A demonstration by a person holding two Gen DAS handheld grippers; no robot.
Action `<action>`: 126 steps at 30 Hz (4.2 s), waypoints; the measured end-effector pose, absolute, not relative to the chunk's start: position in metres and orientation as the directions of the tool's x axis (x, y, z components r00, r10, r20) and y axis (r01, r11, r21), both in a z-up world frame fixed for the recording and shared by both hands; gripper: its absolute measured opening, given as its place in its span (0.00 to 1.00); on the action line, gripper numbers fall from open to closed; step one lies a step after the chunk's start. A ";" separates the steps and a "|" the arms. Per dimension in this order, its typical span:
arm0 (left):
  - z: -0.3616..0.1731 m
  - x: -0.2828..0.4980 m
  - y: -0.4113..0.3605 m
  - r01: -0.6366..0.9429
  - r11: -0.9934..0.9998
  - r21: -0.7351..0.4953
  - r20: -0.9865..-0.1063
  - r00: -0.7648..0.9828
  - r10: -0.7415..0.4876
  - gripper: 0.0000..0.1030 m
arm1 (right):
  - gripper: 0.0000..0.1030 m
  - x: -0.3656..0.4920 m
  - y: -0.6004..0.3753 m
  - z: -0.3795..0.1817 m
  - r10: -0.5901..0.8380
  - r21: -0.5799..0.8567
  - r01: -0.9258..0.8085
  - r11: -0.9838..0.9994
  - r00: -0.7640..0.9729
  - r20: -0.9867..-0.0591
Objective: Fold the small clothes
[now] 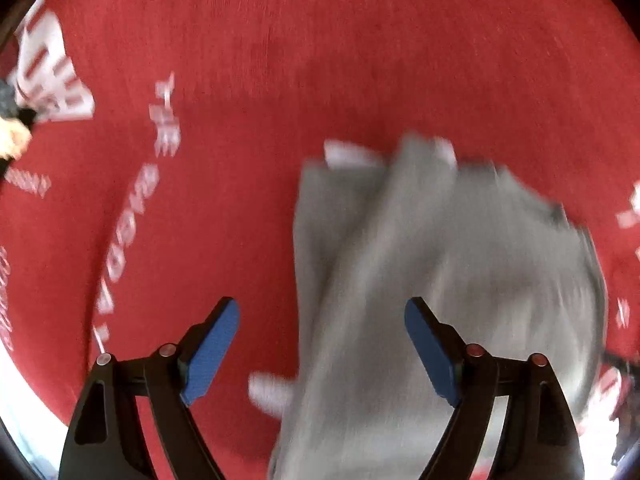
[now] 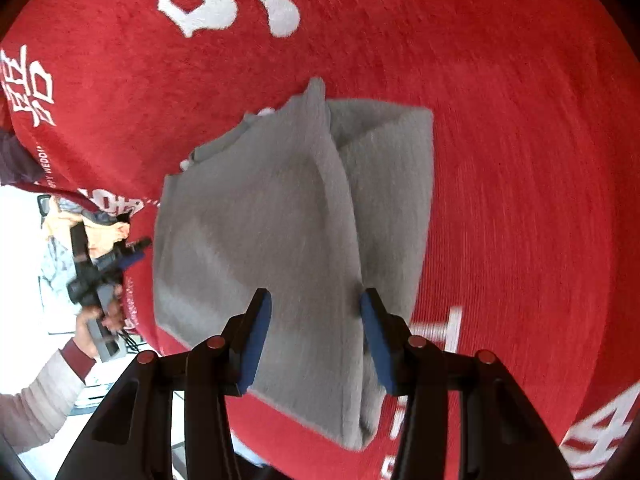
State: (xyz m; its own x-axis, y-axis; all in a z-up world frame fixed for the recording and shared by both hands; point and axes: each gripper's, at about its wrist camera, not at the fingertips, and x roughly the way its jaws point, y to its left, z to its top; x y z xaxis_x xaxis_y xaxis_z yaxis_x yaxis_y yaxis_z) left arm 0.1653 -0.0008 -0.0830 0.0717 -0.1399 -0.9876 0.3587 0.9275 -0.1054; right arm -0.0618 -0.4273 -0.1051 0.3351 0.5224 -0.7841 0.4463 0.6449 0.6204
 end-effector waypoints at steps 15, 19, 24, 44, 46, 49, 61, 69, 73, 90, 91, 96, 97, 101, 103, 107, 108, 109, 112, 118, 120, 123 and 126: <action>-0.101 0.092 0.035 0.391 0.879 -0.272 -0.962 -0.099 -0.254 0.55 | 0.43 -0.106 -0.376 -0.128 0.578 0.618 0.445 0.648 0.242 -0.779; -0.094 0.094 0.046 0.400 0.866 -0.299 -0.954 -0.117 -0.275 0.13 | 0.08 -0.101 -0.374 -0.120 0.570 0.617 0.437 0.654 0.251 -0.782; -0.092 0.083 0.059 0.453 0.854 -0.255 -0.967 -0.098 -0.237 0.12 | 0.05 -0.101 -0.371 -0.105 0.547 0.585 0.368 0.723 0.211 -0.810; -0.076 0.053 0.045 0.355 0.929 -0.110 -0.994 -0.034 -0.105 0.12 | 0.09 -0.110 -0.358 -0.090 0.442 0.469 0.433 0.770 0.167 -0.881; -0.073 0.048 0.038 0.359 0.927 -0.109 -0.994 -0.038 -0.102 0.13 | 0.09 -0.108 -0.355 -0.081 0.439 0.471 0.429 0.771 0.178 -0.881; -0.068 0.042 0.028 0.375 0.921 -0.108 -0.994 -0.045 -0.098 0.13 | 0.10 -0.103 -0.349 -0.072 0.422 0.456 0.418 0.786 0.178 -0.889; -0.056 0.033 -0.001 0.394 0.918 -0.053 -0.999 -0.014 -0.052 0.89 | 0.41 -0.094 -0.337 -0.062 0.314 0.360 0.406 0.840 0.179 -0.933; -0.063 0.031 -0.009 0.386 0.922 -0.022 -1.000 -0.024 -0.014 0.88 | 0.55 -0.105 -0.361 -0.067 0.220 0.260 0.492 0.831 0.140 -0.965; -0.069 0.026 -0.010 0.387 0.921 -0.044 -0.998 -0.063 -0.021 0.88 | 0.55 -0.098 -0.348 -0.061 0.261 0.316 0.425 0.848 0.185 -0.948; -0.070 0.026 0.018 0.261 0.929 -0.261 -0.965 -0.109 -0.240 0.88 | 0.55 -0.084 -0.272 -0.072 0.417 0.465 0.417 0.781 0.205 -0.885; -0.071 0.027 0.018 0.278 0.923 -0.267 -0.963 -0.117 -0.244 0.88 | 0.55 -0.084 -0.262 -0.072 0.424 0.470 0.421 0.776 0.202 -0.883; -0.081 0.040 0.033 0.237 0.894 -0.380 -0.923 -0.164 -0.349 0.88 | 0.55 -0.089 -0.218 -0.084 0.487 0.522 0.444 0.728 0.202 -0.850; -0.082 0.042 0.041 0.216 0.889 -0.404 -0.912 -0.168 -0.374 0.88 | 0.55 -0.089 -0.211 -0.087 0.502 0.536 0.452 0.713 0.205 -0.840; -0.088 0.048 0.067 0.122 0.857 -0.500 -0.861 -0.176 -0.477 0.88 | 0.55 -0.083 -0.177 -0.111 0.610 0.645 0.496 0.581 0.259 -0.749; -0.088 0.050 0.078 0.114 0.844 -0.524 -0.847 -0.173 -0.503 0.88 | 0.55 -0.077 -0.165 -0.125 0.650 0.698 0.523 0.489 0.315 -0.691; -0.091 0.051 0.095 0.070 0.813 -0.578 -0.809 -0.180 -0.560 0.88 | 0.55 -0.068 -0.153 -0.158 0.693 0.777 0.570 0.268 0.446 -0.566; -0.093 0.052 0.098 0.053 0.804 -0.592 -0.798 -0.176 -0.576 0.88 | 0.55 -0.067 -0.151 -0.164 0.696 0.785 0.576 0.228 0.468 -0.545; -0.095 0.053 0.102 0.036 0.798 -0.602 -0.791 -0.171 -0.588 0.88 | 0.55 -0.065 -0.149 -0.169 0.699 0.798 0.574 0.187 0.493 -0.518; -0.101 0.057 0.106 -0.031 0.766 -0.642 -0.755 -0.144 -0.639 0.88 | 0.57 -0.054 -0.142 -0.175 0.707 0.821 0.553 0.145 0.522 -0.476; -0.104 0.059 0.108 -0.085 0.722 -0.686 -0.714 -0.114 -0.691 0.88 | 0.52 -0.033 -0.131 -0.176 0.687 0.809 0.560 0.176 0.519 -0.509; -0.104 0.059 0.109 -0.079 0.721 -0.689 -0.712 -0.112 -0.693 0.88 | 0.31 -0.031 -0.135 -0.169 0.654 0.785 0.582 0.211 0.513 -0.556; -0.110 0.059 0.107 -0.111 0.706 -0.699 -0.695 -0.126 -0.708 0.88 | 0.13 -0.028 -0.144 -0.166 0.650 0.807 0.571 0.149 0.558 -0.515; -0.112 0.060 0.098 -0.142 0.673 -0.726 -0.662 -0.122 -0.739 0.88 | 0.11 -0.029 -0.151 -0.156 0.670 0.847 0.523 0.098 0.594 -0.445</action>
